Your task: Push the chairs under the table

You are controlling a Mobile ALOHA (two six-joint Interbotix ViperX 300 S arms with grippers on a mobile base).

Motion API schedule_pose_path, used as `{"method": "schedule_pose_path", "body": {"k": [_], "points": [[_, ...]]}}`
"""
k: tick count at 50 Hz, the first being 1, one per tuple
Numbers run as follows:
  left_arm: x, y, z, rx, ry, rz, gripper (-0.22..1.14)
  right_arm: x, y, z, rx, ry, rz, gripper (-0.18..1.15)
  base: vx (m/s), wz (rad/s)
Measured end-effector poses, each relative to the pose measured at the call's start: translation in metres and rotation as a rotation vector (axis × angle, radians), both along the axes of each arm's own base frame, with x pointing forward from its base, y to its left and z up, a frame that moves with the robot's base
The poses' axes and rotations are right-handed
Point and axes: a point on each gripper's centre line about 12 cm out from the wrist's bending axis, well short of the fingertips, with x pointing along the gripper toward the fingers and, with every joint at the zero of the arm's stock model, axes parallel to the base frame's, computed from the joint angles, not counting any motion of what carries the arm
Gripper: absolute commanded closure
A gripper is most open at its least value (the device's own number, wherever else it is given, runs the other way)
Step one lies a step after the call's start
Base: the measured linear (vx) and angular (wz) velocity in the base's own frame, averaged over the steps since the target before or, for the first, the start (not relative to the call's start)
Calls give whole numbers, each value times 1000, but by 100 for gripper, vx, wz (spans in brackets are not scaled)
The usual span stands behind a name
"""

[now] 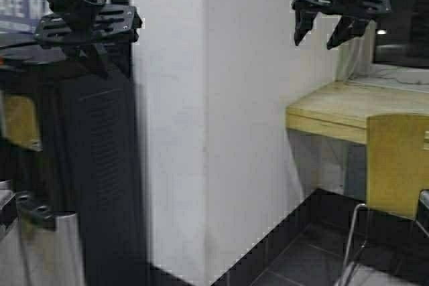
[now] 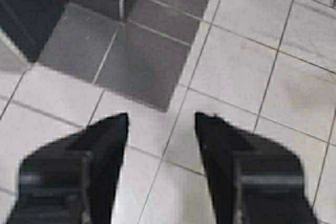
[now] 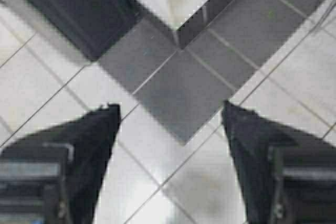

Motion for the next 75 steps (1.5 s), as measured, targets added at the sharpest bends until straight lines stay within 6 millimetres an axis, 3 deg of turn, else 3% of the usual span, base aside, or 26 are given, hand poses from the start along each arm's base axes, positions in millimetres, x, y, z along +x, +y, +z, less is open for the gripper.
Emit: {"method": "schedule_pose_path", "body": {"k": [26,47,75], "points": [[3,-3,0,-23,18,19,11,6,-4,1,-4,10,-8,4,-35,0],[4,-6,-21,5,81,10,11,9,-9,-4,-12,23,-20,4,-34,-11],[5,-6,-25,11,97,11,11,-1,-11,-17,-46,59,0,4,-25,-15]]}}
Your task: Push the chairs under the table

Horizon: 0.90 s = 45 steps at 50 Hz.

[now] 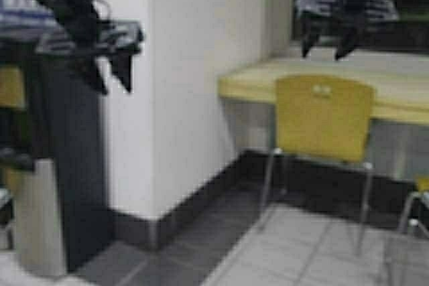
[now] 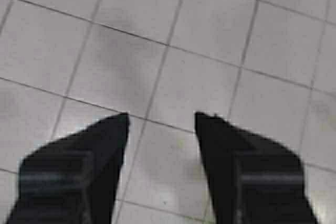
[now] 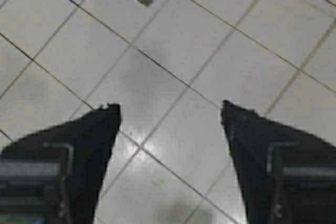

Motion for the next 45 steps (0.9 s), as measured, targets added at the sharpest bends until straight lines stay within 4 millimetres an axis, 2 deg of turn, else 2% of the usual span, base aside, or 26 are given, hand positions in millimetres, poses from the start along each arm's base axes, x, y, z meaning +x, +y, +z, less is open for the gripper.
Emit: {"method": "schedule_pose_path", "body": {"k": [21,45], "points": [[1,0,-3,5,6,-1,11,1,1,0,2,8,0,4,-18,-31],[-1,-2,-4,4,12,-6,11,10,1,-2,9,12,-14,4,-13,-52]]}}
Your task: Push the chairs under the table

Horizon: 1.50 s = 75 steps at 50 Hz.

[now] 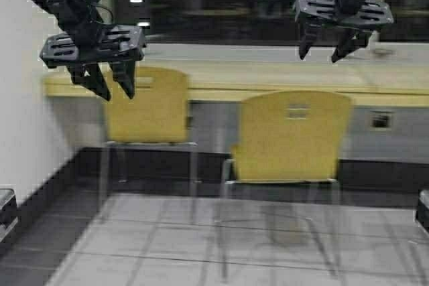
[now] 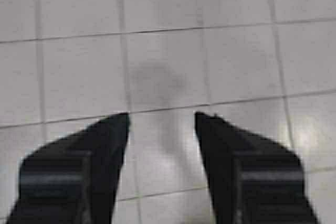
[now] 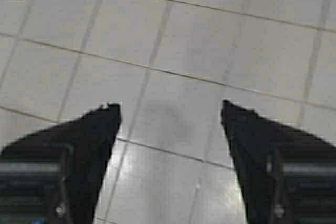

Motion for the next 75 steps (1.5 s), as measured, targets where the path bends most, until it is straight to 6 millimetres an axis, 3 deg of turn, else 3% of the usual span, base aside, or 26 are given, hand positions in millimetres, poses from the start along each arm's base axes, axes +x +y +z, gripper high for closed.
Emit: {"method": "schedule_pose_path", "body": {"k": [28,57,75], "points": [[0,1,0,-1,-1,3,11,0,1,-7,2,19,-3,4,0,-41],[4,1,-8,9,23,7,11,6,3,-4,7,17,-5,4,15,-6],[36,8,20,-6,-40,43,11,5,0,-6,39,31,-48,4,30,18]]}}
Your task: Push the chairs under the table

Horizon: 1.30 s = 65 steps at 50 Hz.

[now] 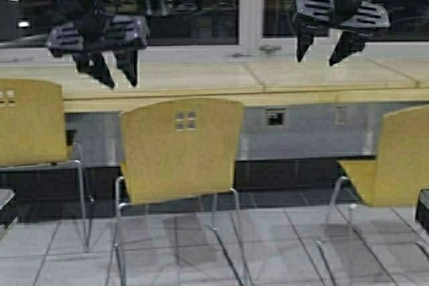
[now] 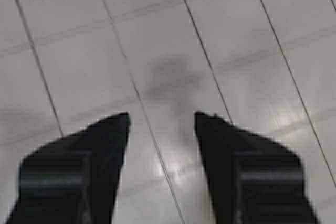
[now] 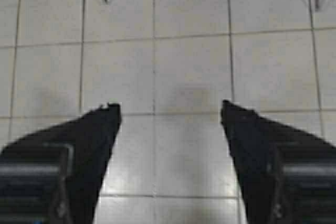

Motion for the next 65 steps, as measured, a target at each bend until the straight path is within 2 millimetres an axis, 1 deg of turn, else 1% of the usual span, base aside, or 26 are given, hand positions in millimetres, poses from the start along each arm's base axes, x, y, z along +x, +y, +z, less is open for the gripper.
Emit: {"method": "schedule_pose_path", "body": {"k": [6,10,14,25,33,38,43,51,65], "points": [[10,10,4,-24,-3,57,11,1,-5,-6,31,4,-53,4,31,17],[10,11,3,-39,4,78,11,0,-9,-16,49,28,-91,4,30,8],[11,13,4,-45,5,89,11,0,-11,-19,55,38,-105,4,31,7],[14,12,7,-50,-5,91,11,3,-12,-16,56,27,-106,4,30,5],[16,14,8,-51,-8,97,11,4,-11,-7,60,4,-102,4,29,6],[16,16,8,-51,-8,103,11,2,-10,-8,58,5,-98,4,30,3],[16,17,3,-51,7,110,11,1,-10,-10,55,11,-97,4,32,-3],[16,15,-3,-68,29,129,11,2,-16,-13,59,19,-118,4,31,-3],[14,19,-11,-145,76,234,11,4,-15,-11,65,16,-120,4,27,2]]}}
